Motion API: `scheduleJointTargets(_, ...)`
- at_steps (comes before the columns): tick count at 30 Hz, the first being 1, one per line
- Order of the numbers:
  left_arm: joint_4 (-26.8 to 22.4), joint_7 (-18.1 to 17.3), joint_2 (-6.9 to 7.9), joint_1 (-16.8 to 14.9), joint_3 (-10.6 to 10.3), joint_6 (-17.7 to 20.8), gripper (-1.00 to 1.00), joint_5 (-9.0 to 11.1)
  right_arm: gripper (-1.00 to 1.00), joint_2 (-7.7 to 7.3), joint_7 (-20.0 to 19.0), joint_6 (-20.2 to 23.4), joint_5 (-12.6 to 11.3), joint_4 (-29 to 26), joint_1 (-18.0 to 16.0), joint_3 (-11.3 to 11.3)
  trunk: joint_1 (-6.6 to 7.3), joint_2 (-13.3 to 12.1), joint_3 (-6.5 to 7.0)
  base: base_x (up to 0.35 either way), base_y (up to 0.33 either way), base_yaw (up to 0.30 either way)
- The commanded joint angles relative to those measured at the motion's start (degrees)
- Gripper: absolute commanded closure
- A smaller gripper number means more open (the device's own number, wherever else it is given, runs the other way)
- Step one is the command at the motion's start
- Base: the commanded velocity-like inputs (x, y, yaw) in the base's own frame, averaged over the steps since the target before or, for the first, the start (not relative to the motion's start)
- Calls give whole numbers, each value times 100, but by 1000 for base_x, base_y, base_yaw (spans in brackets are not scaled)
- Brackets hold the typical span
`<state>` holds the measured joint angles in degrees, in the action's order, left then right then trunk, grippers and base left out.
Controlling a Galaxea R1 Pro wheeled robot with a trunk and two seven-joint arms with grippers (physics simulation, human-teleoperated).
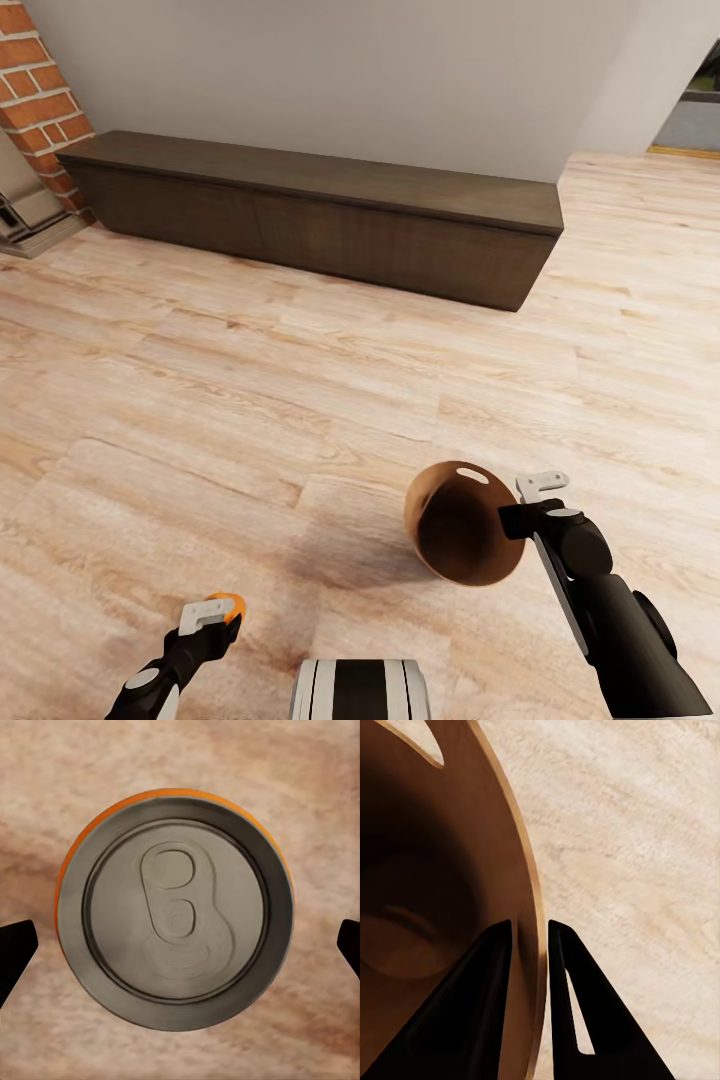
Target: Put the three can of soda from the living room inside the tash can in the kitchen.
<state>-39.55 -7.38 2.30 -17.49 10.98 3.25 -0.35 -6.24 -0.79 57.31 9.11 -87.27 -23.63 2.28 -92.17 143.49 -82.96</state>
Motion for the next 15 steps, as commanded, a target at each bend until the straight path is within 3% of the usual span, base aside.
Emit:
scheduleJointTargets(1,0,0,0,0,0,0,-100,0,100,0,-26,-1,-49,-1,-1,0,0,0,0,0,0,0)
scheduleJointTargets(13,0,0,1,0,0,0,-100,0,100,0,-26,-1,-49,-1,-1,0,0,0,0,0,0,0)
scheduleJointTargets(14,0,0,2,0,0,0,100,0,100,0,-26,-1,-49,-1,-1,0,0,0,0,0,0,0)
scheduleJointTargets(15,0,0,1,0,0,0,100,0,100,0,-26,-1,-49,-1,-1,0,0,0,0,0,0,0)
